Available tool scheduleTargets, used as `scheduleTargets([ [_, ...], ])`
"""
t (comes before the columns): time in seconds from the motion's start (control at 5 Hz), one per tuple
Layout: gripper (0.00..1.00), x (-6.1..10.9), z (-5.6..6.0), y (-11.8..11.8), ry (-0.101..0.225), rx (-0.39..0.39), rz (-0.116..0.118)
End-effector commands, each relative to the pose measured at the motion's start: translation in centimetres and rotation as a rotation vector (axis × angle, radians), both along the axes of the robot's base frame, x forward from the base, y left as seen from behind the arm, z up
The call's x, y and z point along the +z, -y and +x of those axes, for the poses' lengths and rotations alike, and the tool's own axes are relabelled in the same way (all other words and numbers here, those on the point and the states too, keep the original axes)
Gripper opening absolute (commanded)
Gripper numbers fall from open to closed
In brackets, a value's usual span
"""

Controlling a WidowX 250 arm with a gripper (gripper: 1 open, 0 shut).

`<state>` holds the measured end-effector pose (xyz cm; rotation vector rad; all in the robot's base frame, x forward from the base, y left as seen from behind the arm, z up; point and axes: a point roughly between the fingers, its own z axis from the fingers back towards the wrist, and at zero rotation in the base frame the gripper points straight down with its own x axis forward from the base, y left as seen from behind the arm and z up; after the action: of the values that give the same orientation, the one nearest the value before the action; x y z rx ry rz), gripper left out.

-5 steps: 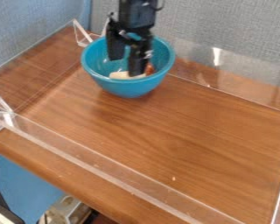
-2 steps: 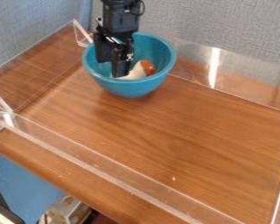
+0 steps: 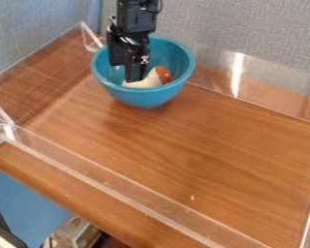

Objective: Remove the mushroom from inside the blue bowl and put it on the table

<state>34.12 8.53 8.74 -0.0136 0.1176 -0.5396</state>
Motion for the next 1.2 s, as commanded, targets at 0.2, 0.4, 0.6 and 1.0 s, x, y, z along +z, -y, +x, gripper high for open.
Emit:
scheduleTargets([
  [0.2, 0.00, 0.9, 2.3, 0.4, 0.069, 0.057, 0.015],
  [0.4, 0.00, 1.2, 2.2, 0.8, 0.071, 0.066, 0.010],
  [0.6, 0.00, 1.4, 2.1, 1.3, 0.075, 0.074, -0.001],
  [1.0, 0.00, 2.2, 2.4, 4.5, 0.081, 0.003, -0.020],
])
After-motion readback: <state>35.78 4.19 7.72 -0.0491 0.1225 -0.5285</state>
